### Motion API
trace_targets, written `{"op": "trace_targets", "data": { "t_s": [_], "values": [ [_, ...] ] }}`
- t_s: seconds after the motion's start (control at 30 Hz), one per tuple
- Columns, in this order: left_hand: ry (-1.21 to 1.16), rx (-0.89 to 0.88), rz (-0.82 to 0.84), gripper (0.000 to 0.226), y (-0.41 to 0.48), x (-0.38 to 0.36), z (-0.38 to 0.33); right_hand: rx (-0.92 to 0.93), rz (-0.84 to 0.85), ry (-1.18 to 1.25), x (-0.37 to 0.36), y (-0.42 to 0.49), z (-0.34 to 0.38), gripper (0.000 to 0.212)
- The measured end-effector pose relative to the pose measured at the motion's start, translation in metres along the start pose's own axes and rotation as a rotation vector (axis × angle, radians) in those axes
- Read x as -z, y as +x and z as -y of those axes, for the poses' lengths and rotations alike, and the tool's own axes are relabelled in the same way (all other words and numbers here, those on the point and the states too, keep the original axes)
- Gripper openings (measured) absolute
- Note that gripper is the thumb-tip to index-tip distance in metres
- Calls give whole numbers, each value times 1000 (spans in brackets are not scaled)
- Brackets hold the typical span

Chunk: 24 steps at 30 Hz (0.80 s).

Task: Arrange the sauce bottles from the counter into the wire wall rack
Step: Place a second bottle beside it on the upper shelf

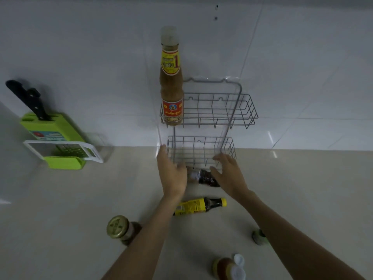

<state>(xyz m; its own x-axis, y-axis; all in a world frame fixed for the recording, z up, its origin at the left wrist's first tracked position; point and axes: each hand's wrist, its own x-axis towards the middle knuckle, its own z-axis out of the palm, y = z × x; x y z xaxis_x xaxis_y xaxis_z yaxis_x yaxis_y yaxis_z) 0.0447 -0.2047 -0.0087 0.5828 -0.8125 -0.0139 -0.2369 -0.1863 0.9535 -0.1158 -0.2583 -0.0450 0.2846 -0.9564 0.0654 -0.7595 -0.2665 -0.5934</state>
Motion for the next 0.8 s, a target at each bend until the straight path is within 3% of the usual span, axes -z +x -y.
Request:
{"op": "trace_targets", "data": {
  "t_s": [0.1,0.2,0.3,0.47,0.63,0.7,0.8],
  "values": [
    [260,-56,264,72,-17,-12,51,-93,305,-194,-20,-2,-31,48],
    [511,-50,560,84,-20,-16,82,-101,359,-281,-37,3,-41,57],
    [637,-73,676,82,-21,-17,92,-94,375,-356,-49,9,-47,57],
    [669,-122,609,76,-20,-19,95,66,235,-474,-50,6,-58,56],
    [837,-320,452,81,-5,-22,74,518,-73,-580,-18,-3,-46,53],
    [839,-350,516,84,2,-18,65,694,-167,-566,5,-4,-36,46],
    [673,-281,655,70,2,-8,56,816,-229,-547,33,-5,-22,39]
  ]
}}
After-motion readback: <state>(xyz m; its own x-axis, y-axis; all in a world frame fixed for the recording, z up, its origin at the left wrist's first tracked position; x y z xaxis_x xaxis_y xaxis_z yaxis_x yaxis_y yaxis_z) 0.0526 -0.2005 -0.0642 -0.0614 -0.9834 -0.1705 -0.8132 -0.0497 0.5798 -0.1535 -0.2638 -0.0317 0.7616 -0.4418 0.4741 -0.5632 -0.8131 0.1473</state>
